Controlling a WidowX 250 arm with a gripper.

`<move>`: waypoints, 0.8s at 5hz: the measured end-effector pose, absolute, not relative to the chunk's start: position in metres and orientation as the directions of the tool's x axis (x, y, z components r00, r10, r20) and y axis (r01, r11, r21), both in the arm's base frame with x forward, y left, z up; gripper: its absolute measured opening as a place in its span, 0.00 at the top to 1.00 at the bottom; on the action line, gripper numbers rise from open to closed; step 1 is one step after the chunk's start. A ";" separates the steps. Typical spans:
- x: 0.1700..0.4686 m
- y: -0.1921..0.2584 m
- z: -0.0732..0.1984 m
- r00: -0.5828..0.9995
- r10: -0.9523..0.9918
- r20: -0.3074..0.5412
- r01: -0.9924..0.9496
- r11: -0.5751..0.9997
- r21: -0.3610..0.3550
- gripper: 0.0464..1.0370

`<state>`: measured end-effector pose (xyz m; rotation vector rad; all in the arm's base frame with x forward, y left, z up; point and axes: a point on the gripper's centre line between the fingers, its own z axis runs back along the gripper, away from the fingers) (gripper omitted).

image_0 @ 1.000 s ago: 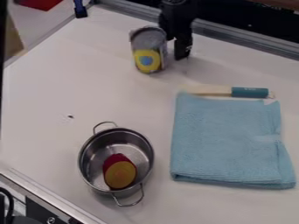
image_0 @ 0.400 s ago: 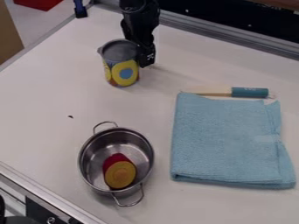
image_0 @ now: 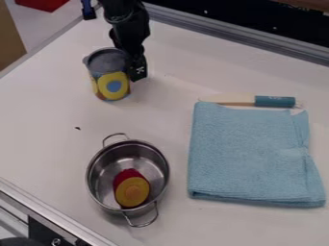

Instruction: Put the can in the left side of the table

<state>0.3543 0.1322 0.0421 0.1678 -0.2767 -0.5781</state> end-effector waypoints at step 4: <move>0.310 0.175 0.047 0.746 -0.613 0.260 0.588 0.789 0.175 0.04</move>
